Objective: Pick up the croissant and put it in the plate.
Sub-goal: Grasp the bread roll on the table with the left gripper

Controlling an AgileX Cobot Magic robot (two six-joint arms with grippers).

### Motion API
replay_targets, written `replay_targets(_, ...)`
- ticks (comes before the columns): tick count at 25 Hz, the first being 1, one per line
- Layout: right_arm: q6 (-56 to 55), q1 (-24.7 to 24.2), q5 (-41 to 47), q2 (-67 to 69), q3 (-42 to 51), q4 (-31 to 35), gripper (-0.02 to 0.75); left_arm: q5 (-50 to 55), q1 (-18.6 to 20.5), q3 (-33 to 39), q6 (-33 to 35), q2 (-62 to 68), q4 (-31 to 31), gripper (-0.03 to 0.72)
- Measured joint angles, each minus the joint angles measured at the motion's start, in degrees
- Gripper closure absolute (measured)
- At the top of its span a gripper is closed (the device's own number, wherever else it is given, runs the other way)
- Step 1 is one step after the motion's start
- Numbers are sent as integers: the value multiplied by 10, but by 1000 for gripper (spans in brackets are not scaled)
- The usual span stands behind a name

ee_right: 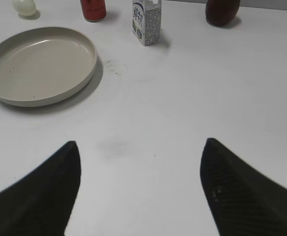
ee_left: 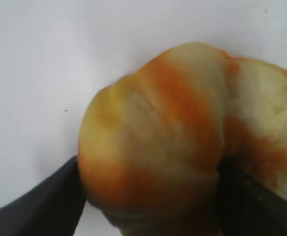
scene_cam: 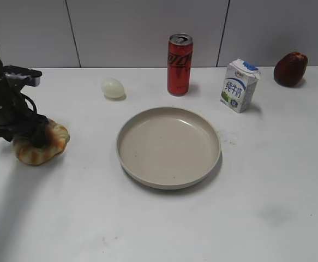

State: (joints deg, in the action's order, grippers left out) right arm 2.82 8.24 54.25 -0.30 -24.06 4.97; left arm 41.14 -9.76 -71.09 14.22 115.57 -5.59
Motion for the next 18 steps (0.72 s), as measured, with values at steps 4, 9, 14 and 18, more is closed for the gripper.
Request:
replay_targets(4, 0, 0, 0, 0, 0, 0, 166, 4, 0, -6, 0, 3, -1, 170)
replay_targets(9, 0, 0, 0, 0, 0, 0, 166, 22, 0, -15, 0, 3, -4, 486)
replay_targets(14, 0, 0, 0, 0, 0, 0, 166, 64, -3, -35, 1, -1, -4, 512)
replay_targets(18, 0, 0, 0, 0, 0, 0, 166, 78, -33, -52, 1, -25, -3, 512)
